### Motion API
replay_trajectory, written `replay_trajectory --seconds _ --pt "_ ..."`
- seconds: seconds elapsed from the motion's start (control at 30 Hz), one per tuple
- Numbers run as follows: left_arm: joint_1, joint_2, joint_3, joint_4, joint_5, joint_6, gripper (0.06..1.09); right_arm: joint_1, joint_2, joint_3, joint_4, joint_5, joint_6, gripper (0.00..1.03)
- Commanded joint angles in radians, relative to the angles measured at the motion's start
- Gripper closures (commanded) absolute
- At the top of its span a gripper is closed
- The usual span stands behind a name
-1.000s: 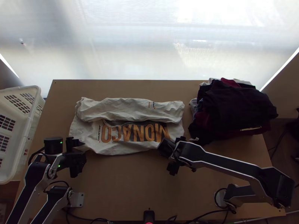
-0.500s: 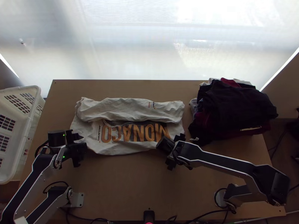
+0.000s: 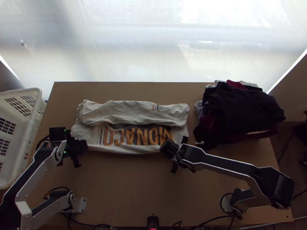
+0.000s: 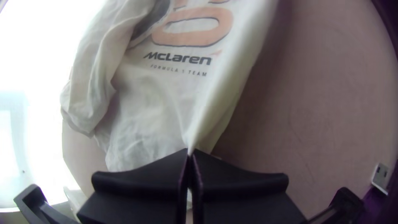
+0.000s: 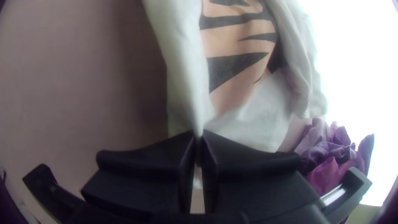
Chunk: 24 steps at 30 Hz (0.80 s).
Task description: Fold the t-shirt
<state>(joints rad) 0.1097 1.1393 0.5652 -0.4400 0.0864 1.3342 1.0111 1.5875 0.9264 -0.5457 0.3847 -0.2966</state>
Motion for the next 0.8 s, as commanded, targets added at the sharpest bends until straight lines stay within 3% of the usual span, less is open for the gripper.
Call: replay_trajectory --seconds 0.0,0.07,0.47,0.57,0.77 --pt "0.044 0.1 0.26 -0.304 -0.03 -0.115 1.05 -0.011 -0.06 0.072 -0.175 -0.199 0.008 1.0" --pt "0.044 0.089 0.315 -0.408 -0.03 -0.138 1.05 -0.014 -0.089 0.088 -0.227 -0.28 0.013 1.0" --pt "-0.021 -0.036 0.513 -1.02 -0.028 -0.217 1.05 -0.031 -0.199 0.038 -0.413 -0.466 -0.003 1.0" --pt "-0.021 -0.046 0.507 -1.02 -0.027 -0.219 1.05 -0.048 -0.195 0.058 -0.43 -0.477 -0.018 1.0" --pt "-0.013 0.074 0.513 -0.832 -0.031 -0.227 1.05 -0.243 -0.086 0.273 -0.447 -0.478 -0.096 1.0"
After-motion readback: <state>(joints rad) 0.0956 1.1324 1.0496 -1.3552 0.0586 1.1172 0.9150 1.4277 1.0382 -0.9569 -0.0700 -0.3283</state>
